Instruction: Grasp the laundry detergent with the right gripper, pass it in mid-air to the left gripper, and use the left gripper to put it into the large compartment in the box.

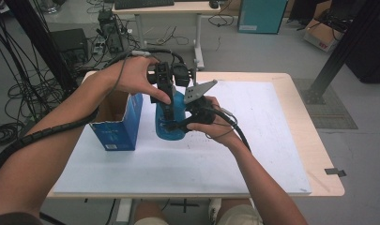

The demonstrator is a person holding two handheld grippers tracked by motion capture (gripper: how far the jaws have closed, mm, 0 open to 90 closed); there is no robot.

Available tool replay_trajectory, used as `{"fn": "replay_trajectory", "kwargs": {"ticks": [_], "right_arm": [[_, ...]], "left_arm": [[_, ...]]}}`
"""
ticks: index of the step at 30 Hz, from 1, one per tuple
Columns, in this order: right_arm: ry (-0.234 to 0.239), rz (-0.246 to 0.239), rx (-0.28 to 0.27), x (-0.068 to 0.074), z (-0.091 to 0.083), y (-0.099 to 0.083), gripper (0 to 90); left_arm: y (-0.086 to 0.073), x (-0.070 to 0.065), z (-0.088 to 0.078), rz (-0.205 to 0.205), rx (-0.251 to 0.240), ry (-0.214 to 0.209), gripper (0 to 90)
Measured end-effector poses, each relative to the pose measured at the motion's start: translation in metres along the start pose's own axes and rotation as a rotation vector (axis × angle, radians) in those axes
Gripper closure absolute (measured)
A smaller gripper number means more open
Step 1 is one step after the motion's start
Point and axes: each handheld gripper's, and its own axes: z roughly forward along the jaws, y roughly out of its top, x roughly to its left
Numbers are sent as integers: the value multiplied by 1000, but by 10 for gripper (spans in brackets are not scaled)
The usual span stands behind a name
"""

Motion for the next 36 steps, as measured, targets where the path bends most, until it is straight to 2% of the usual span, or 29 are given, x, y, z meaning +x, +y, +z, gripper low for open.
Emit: {"fn": "replay_trajectory", "kwargs": {"ticks": [2, 13, 19, 22, 25, 26, 27, 29, 36], "right_arm": [[-1, -1, 0, 0, 0, 0, 422], [-4, -4, 2, 1, -1, 0, 422], [-9, -13, 3, 2, 0, 0, 421], [-17, -19, 14, 2, 0, 0, 422], [-20, -27, 15, 2, 0, 0, 422], [-33, -39, 12, 1, -1, 0, 422], [-13, -29, 14, 3, -1, 0, 422], [-16, -24, 9, 3, -1, 0, 422], [-12, -25, 6, 5, -2, 1, 421]], "left_arm": [[0, 0, 0, 1, -6, 11, 56], [0, -1, 0, 7, -1, 17, 89], [2, 0, -1, 10, 9, 9, 184], [1, 0, 0, 13, 4, 21, 240], [2, 0, -1, 8, 9, 13, 253], [2, 1, -1, 14, 14, 7, 257], [3, 3, 0, 64, 13, 35, 259], [4, 5, 0, 80, 22, 6, 271], [5, 4, 0, 73, 23, 5, 318]]}}
